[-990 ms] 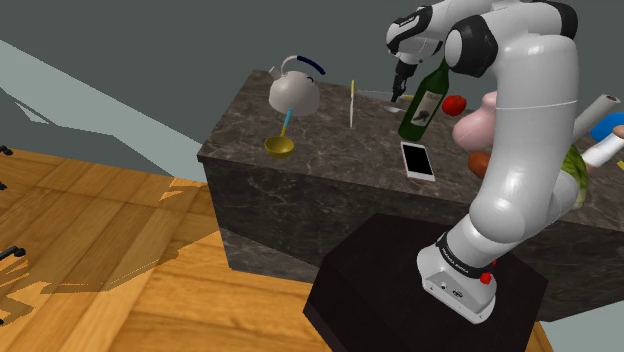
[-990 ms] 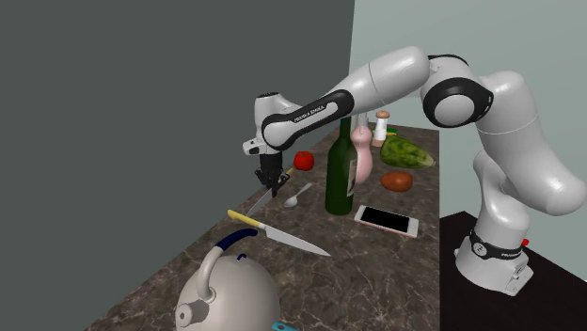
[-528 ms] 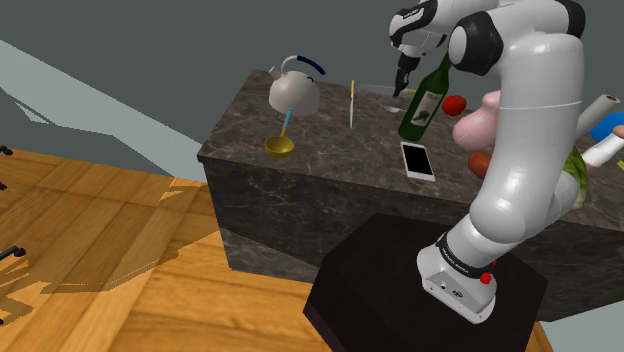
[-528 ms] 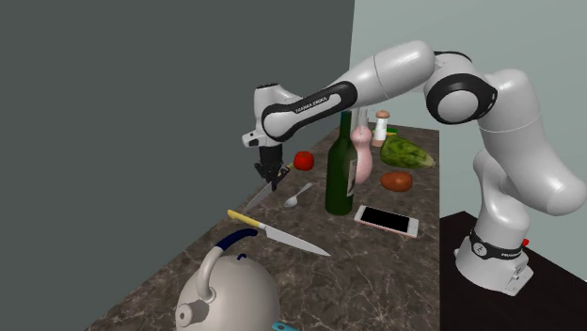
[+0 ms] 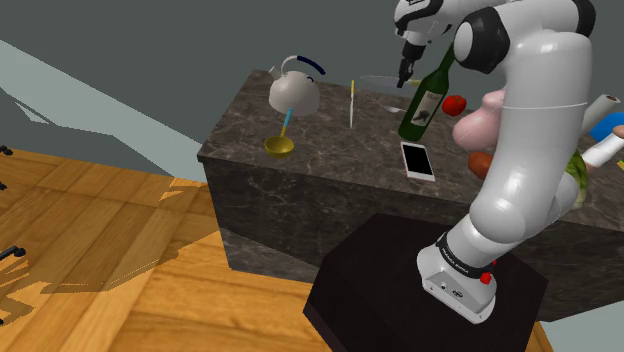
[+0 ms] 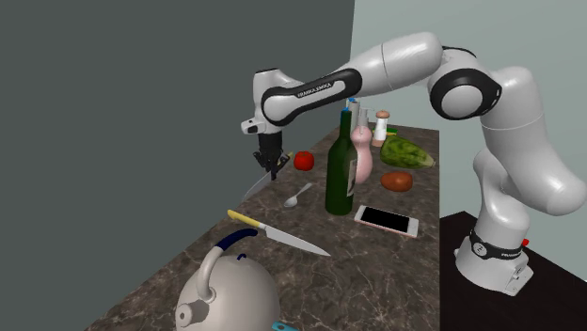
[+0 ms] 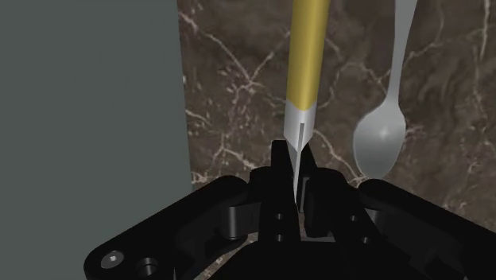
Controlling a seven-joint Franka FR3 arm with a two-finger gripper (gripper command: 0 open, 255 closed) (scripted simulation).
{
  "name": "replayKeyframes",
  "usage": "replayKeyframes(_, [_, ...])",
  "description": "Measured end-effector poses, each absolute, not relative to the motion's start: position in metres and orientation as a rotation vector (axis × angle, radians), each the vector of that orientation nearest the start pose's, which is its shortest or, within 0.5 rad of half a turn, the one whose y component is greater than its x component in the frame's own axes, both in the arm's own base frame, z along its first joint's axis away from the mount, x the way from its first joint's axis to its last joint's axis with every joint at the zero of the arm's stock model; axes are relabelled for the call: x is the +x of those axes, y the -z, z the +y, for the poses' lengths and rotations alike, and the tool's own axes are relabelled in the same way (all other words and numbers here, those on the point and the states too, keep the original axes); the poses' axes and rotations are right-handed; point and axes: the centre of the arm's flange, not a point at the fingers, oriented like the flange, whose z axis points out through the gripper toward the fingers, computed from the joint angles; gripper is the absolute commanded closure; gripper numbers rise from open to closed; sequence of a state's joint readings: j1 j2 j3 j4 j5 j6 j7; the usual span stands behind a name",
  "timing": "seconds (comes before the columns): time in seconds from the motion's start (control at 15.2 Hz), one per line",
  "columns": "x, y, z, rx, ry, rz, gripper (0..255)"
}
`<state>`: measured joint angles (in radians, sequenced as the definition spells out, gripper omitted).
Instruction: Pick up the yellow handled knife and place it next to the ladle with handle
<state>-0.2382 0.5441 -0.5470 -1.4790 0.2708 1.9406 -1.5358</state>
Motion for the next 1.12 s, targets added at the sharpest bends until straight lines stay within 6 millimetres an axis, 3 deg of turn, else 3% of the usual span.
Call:
replayKeyframes(0.66, [0.545, -0.445, -0.429, -2.949, -0.03, -1.104, 255])
replayKeyframes(0.86, [0.539, -0.45, -0.404, -2.949, -0.031, -1.104, 255])
replayKeyframes(1.12, [0.526, -0.452, -0.351, -2.948, -0.031, -1.104, 255])
